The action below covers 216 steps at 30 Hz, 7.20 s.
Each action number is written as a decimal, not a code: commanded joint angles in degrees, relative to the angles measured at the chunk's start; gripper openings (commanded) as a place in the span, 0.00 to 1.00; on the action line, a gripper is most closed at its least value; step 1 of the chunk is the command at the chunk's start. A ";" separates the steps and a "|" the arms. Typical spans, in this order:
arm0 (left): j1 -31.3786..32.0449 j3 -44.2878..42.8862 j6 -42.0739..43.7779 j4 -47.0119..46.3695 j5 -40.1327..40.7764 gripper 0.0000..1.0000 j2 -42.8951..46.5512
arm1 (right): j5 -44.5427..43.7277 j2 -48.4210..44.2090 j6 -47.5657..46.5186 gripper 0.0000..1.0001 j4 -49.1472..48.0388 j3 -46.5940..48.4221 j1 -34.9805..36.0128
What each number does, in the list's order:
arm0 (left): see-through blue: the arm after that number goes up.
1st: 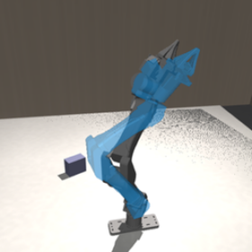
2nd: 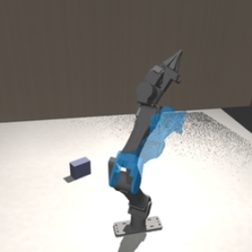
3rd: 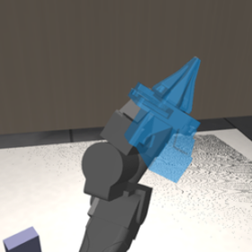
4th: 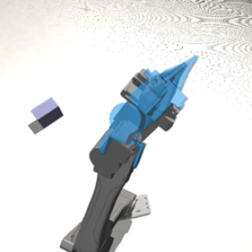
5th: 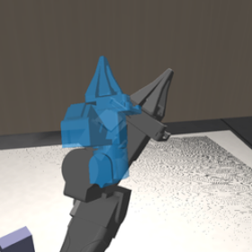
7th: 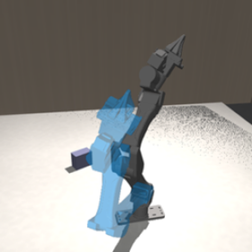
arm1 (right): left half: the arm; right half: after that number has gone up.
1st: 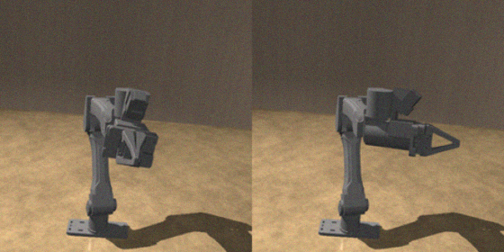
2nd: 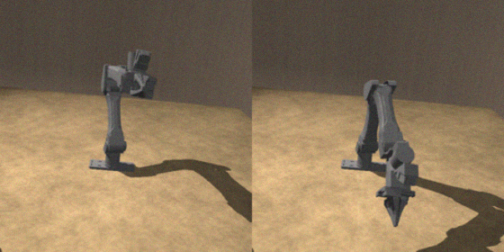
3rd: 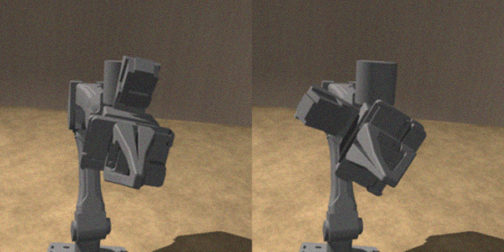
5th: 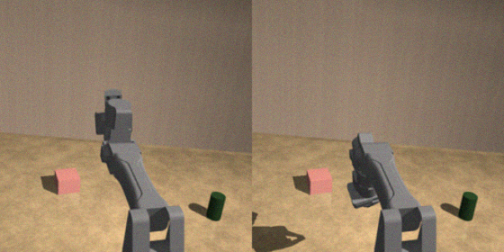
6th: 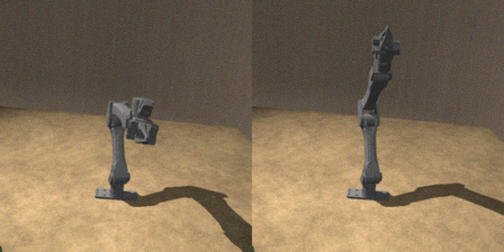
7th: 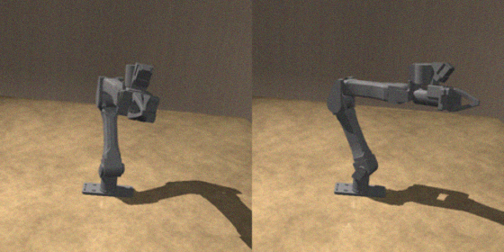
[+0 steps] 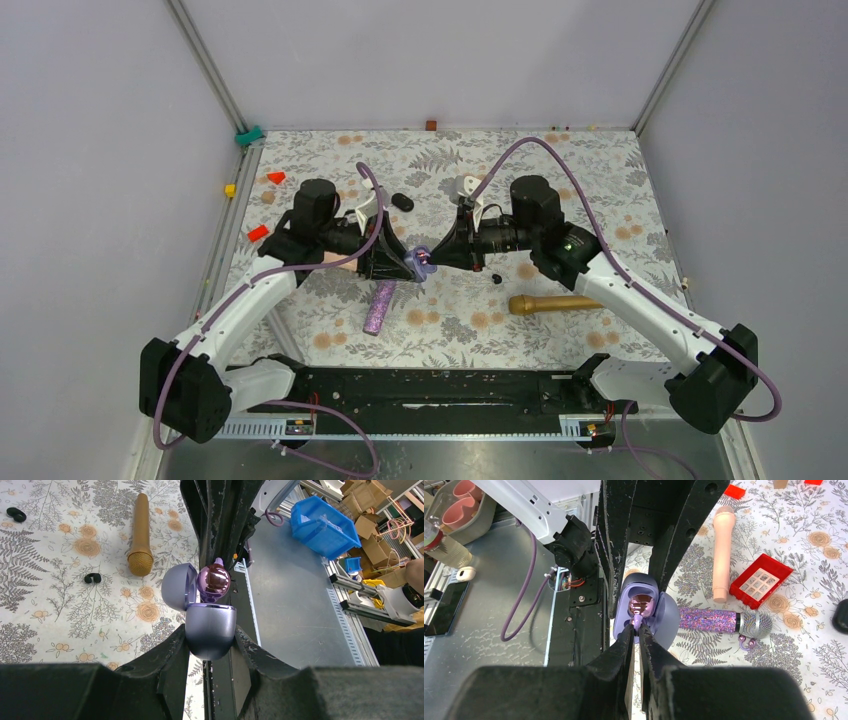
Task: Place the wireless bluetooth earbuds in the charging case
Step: Place the earbud in the charging case, then adjust the earbud at the center of the board.
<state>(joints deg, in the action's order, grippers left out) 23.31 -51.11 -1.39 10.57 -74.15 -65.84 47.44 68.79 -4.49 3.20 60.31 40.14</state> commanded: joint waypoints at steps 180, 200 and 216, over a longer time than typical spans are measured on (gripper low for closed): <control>-31.22 -1.51 50.29 44.94 -2.97 0.00 13.27 | -37.25 55.90 -1.66 0.24 17.48 34.63 5.62; -31.65 -1.32 50.97 45.50 -3.44 0.00 14.33 | -50.66 38.48 -0.51 0.20 17.25 16.09 4.91; -32.25 -2.24 56.28 50.24 -4.57 0.00 13.35 | -53.72 42.45 7.28 0.25 18.42 13.15 -2.37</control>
<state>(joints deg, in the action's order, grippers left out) -8.54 -51.92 52.29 60.53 -75.46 -52.60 -3.20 110.63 1.02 21.10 72.99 37.52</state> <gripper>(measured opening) 0.330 0.208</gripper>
